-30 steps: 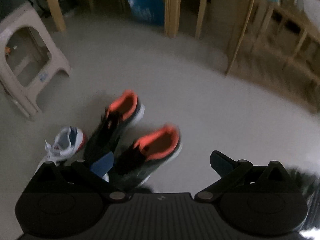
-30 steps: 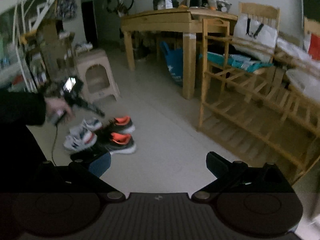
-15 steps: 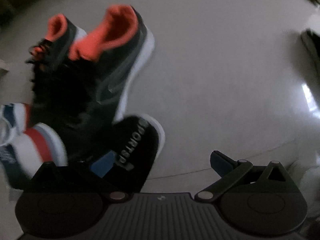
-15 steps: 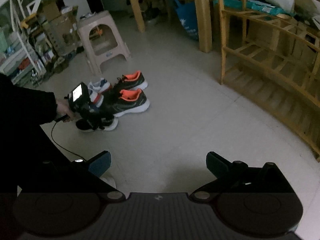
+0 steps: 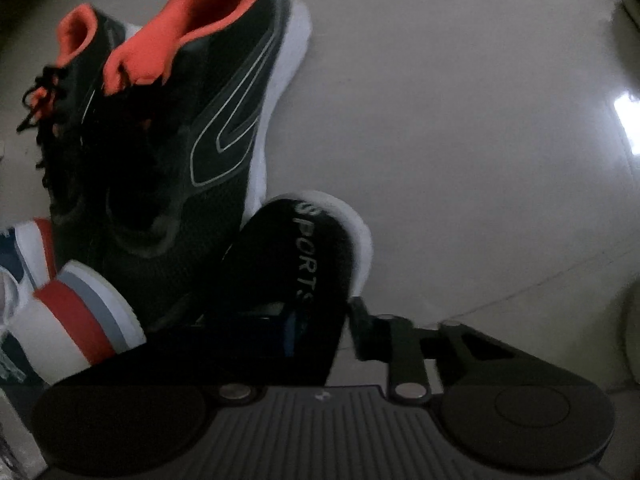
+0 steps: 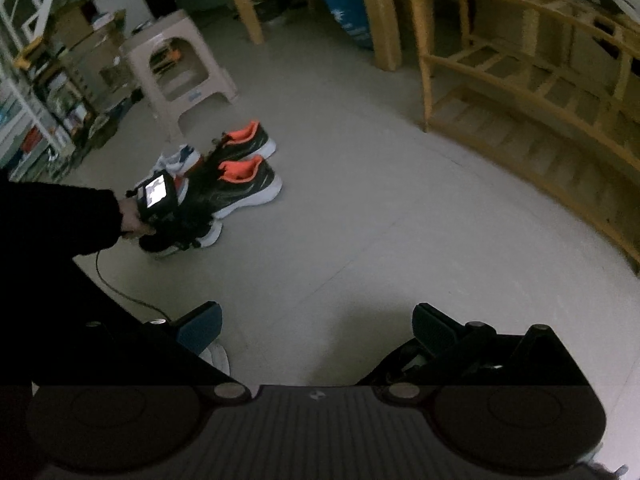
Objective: Organize scattered shoes
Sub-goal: 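Grasp the second black SPORTSPCR slip-on with the left tool and lift, then carry the black slip-on to the lined-up shoes and release it with the left tool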
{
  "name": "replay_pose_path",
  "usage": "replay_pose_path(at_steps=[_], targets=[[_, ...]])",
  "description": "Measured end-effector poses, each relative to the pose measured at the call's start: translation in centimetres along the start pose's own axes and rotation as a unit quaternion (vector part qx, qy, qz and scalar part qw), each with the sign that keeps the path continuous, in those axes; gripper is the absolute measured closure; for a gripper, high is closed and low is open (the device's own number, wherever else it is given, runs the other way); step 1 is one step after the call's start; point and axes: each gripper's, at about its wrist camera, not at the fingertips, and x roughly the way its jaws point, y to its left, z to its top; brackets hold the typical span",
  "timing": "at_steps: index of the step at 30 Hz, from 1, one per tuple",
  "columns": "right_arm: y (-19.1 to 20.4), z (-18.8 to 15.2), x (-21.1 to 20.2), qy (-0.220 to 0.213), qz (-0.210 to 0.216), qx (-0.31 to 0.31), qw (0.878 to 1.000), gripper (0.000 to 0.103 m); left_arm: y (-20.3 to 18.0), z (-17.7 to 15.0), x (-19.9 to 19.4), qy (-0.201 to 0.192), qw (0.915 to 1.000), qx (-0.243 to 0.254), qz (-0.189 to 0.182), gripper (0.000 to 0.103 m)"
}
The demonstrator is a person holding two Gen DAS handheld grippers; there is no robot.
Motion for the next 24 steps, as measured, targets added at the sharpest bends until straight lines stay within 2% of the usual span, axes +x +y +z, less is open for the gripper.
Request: replay_pose_path(at_steps=[5, 11, 15, 24], targets=[[-0.6, -0.3, -0.9, -0.01, -0.006, 0.023, 1.0, 0.0, 0.1, 1.3, -3.1, -0.009, 0.9998, 0.003, -0.018, 0.091], [-0.6, -0.2, -2.2, -0.027, -0.007, 0.026, 0.999, 0.0, -1.2, 4.6, -8.9, -0.034, 0.9985, 0.005, -0.042, 0.092], [-0.9, -0.2, -2.8, -0.035, -0.01, 0.029, 0.999, 0.0, -3.8, 7.3, -12.3, -0.045, 0.9965, 0.024, -0.066, 0.092], [-1.8, 0.1, -4.6, -0.05, -0.02, 0.054, 0.997, 0.0, -13.9, 12.9, -17.1, -0.059, 0.9915, 0.077, -0.087, 0.092]])
